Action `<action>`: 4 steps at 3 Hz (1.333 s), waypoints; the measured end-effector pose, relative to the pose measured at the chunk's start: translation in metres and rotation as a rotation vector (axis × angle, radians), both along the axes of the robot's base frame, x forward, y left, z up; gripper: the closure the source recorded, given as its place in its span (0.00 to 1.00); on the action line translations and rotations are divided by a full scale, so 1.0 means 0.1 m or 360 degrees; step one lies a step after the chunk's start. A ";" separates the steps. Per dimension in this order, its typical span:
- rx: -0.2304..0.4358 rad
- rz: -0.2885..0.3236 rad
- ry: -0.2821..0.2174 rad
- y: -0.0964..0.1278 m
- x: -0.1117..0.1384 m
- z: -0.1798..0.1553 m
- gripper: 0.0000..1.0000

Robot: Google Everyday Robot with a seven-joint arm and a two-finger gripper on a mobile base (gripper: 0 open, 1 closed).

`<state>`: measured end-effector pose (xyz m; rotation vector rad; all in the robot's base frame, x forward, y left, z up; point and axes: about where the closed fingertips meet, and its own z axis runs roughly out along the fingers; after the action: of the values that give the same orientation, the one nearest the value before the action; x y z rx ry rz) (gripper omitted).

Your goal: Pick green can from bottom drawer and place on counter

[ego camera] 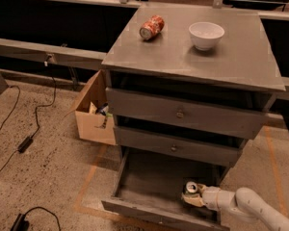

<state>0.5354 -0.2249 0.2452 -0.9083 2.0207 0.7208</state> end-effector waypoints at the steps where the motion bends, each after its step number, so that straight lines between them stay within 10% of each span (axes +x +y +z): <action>1: -0.0013 0.0027 -0.0009 -0.11 -0.14 0.75 1.00; 3: 0.0124 0.0170 -0.0155 -0.38 -0.22 2.54 1.00; 4: 0.0122 0.0168 -0.0155 -0.38 -0.21 2.53 1.00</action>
Offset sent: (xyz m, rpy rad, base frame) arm -0.0264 -0.0596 0.2858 0.0469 -0.0862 0.1003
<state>0.5140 -0.2629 0.4986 -0.9918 1.8581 0.7912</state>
